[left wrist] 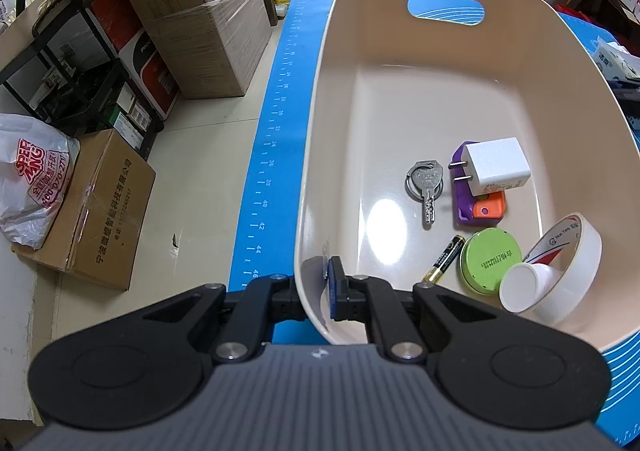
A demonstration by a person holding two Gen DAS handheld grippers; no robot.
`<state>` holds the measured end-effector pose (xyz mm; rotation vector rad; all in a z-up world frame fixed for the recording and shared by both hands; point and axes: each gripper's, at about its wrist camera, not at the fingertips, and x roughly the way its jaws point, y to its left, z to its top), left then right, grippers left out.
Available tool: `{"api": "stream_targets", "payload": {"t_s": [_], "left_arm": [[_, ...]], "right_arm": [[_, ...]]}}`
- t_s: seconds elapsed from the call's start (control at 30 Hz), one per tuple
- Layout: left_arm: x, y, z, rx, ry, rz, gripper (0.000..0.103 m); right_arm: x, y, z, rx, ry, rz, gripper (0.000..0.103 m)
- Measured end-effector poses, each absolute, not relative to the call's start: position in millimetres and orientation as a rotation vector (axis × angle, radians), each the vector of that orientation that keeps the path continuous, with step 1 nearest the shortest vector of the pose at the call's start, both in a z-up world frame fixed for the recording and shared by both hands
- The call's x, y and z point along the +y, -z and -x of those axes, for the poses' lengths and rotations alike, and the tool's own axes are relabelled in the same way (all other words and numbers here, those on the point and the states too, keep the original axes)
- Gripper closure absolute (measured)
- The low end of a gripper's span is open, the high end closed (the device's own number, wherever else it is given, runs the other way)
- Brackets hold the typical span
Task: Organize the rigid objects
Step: 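Move the right tool to the black remote and grasp it, then carry the remote into the basket and release it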
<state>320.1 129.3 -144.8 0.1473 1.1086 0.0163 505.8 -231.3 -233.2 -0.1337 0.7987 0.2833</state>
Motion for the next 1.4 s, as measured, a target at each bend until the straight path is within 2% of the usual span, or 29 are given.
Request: {"api": "stream_targets", "payload": {"t_s": [0.5,0.8,1.0,1.07,1.23,1.3,1.33,1.4], "left_arm": [[126,143,-317,1.111,-0.039,-0.149,0.092],[123,143,-315,1.110,-0.046,-0.160,0.092],[123,142,-315,1.109,-0.049,-0.160,0.092],[122,142,-315,1.107,-0.049,-0.162,0.092],[122,142,-315,1.107,-0.050,-0.163,0.092],[123,142,-315,1.107,-0.049,-0.163,0.092],[122,142,-315,1.107,-0.049,-0.164,0.092],[122,142,-315,1.107,-0.050,-0.164,0.092]], "right_arm": [[-230,198,-427,0.709,-0.308,0.156,0.049],[-222,215,-376,0.803,-0.337,0.251,0.049],[-220,224,-375,0.842,-0.324,0.227,0.049],[-215,222,-380,0.828,-0.322,0.248,0.035],[-202,218,-398,0.799,-0.329,0.272,0.024],[-201,223,-409,0.830,-0.331,0.262,0.030],[-203,224,-413,0.840,-0.341,0.236,0.040],[-211,225,-415,0.852,-0.345,0.155,0.048]]}}
